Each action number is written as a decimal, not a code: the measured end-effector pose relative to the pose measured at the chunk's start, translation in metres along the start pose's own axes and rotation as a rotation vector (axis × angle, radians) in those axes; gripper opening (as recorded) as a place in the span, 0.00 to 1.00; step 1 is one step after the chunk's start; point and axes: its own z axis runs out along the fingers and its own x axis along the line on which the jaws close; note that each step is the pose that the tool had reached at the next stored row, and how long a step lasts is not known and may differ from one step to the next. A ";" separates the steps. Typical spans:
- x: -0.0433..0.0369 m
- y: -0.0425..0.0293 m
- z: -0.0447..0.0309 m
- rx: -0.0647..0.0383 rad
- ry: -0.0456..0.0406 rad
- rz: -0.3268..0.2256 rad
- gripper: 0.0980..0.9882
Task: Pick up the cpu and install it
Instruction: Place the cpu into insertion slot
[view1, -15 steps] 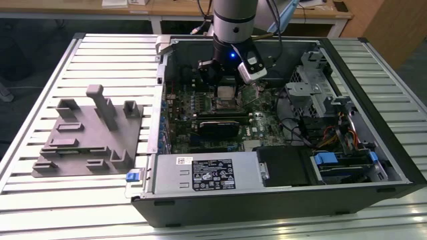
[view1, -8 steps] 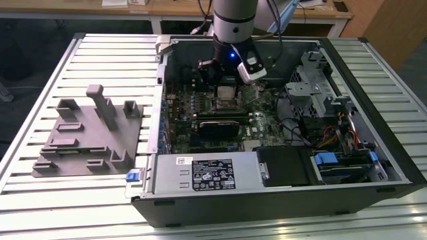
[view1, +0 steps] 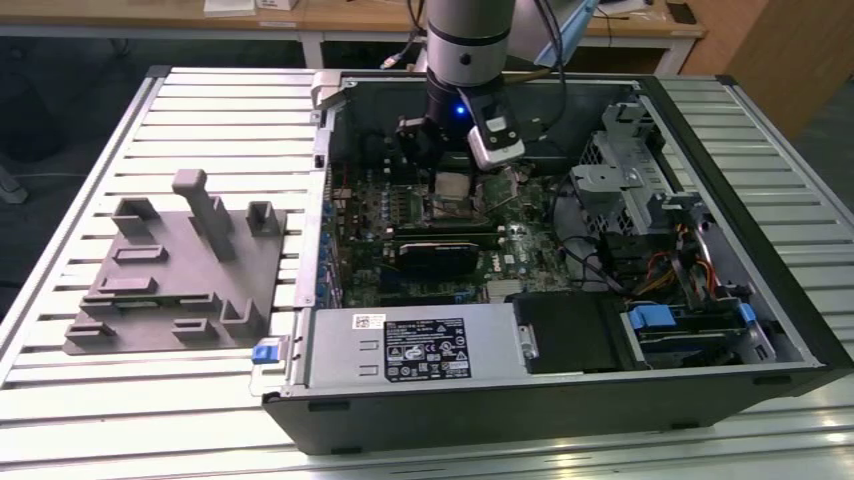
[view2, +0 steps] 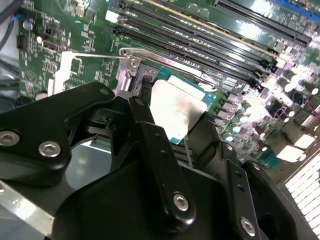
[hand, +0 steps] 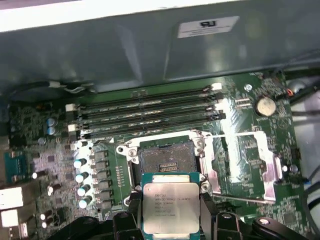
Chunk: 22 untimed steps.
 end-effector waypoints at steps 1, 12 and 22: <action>0.0000 0.0000 0.0000 0.000 -0.0009 0.016 0.50; 0.0000 0.0000 0.0000 0.004 -0.0107 0.193 0.50; 0.0000 0.0000 0.0000 0.008 -0.0198 0.353 0.50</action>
